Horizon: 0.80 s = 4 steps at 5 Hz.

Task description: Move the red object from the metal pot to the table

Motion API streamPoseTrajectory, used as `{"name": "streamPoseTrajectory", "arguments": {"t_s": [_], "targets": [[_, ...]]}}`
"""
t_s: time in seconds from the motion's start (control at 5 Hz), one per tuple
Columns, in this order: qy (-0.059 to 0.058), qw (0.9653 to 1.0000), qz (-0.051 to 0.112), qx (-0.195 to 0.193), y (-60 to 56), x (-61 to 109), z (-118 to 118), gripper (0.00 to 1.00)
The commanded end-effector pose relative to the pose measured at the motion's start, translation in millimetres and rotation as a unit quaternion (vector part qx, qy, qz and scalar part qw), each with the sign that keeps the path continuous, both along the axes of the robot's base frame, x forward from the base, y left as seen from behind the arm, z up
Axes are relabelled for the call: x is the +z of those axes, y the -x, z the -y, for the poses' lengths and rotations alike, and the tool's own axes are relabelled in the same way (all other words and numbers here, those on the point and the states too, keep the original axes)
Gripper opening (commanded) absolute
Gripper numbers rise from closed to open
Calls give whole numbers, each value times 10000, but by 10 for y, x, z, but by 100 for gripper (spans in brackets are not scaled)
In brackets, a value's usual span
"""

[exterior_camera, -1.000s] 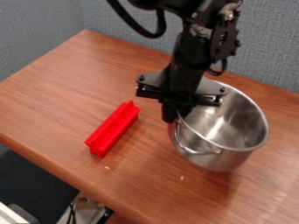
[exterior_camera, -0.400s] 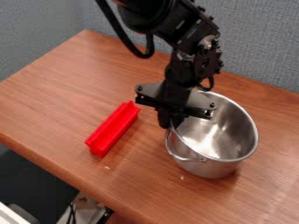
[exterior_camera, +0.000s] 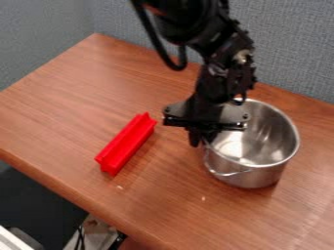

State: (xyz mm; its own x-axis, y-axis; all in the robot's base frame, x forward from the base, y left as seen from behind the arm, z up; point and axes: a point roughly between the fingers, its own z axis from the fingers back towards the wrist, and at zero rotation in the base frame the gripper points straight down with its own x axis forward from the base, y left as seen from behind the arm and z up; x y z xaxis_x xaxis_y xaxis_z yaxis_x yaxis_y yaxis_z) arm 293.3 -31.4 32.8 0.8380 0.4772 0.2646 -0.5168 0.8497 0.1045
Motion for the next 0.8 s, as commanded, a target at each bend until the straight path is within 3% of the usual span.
{"name": "streamPoseTrajectory", "arguments": {"t_s": [0.0, 0.4, 0.6], "targets": [[-124, 9997, -211, 82, 66, -222, 65, 0], [-91, 9994, -157, 311, 211, -233, 6, 0], [-137, 9983, -215, 516, 310, -73, 7, 0]]}}
